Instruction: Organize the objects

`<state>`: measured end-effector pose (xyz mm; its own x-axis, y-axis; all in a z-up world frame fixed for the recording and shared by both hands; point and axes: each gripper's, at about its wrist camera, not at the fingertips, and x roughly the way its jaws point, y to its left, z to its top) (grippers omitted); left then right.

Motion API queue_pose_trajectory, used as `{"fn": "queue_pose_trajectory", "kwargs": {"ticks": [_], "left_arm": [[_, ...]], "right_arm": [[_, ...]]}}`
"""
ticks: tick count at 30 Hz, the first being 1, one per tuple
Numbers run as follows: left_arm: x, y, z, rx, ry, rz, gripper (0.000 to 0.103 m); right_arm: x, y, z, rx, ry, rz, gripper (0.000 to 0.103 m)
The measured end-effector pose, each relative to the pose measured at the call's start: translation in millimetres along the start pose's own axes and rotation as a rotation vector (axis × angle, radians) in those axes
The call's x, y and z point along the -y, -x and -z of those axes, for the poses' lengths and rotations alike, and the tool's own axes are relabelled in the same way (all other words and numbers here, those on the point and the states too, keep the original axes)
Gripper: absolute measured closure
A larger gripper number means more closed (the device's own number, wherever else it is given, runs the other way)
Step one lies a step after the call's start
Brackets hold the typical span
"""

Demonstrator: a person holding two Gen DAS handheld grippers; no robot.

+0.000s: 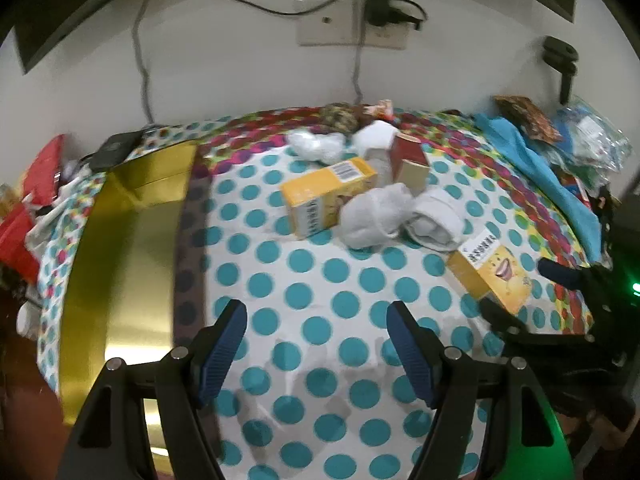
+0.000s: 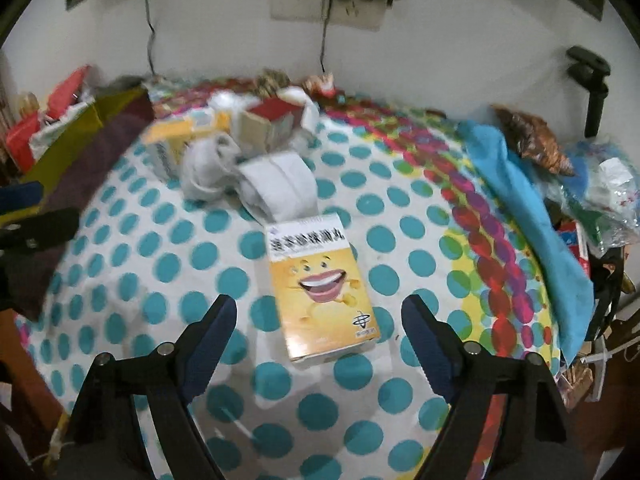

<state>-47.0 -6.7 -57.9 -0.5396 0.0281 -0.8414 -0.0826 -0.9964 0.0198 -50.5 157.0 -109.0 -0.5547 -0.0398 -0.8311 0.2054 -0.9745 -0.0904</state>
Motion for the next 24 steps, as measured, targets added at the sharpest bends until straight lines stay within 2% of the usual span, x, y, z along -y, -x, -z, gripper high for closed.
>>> {"fn": "queue_pose_trajectory", "kwargs": {"ticks": [8, 12, 18, 24], "left_arm": [[17.3, -23.8, -12.0, -0.003, -0.073, 0.035, 0.029], [23.9, -35.2, -19.1, -0.007, -0.09, 0.055, 0.029], [33.9, -57.5, -27.9, -0.024, -0.126, 0.075, 0.028], [35.4, -82.4, -30.6, -0.043, -0.126, 0.042, 0.028]], "right_arm": [[3.6, -26.2, -1.0, -0.038, 0.008, -0.014, 0.033], [3.6, -31.4, -0.7, -0.042, 0.009, -0.039, 0.046], [3.6, -32.4, -2.3, -0.034, -0.003, -0.079, 0.054], [4.5, -33.9, -2.8, -0.011, -0.019, -0.075, 0.054]]}}
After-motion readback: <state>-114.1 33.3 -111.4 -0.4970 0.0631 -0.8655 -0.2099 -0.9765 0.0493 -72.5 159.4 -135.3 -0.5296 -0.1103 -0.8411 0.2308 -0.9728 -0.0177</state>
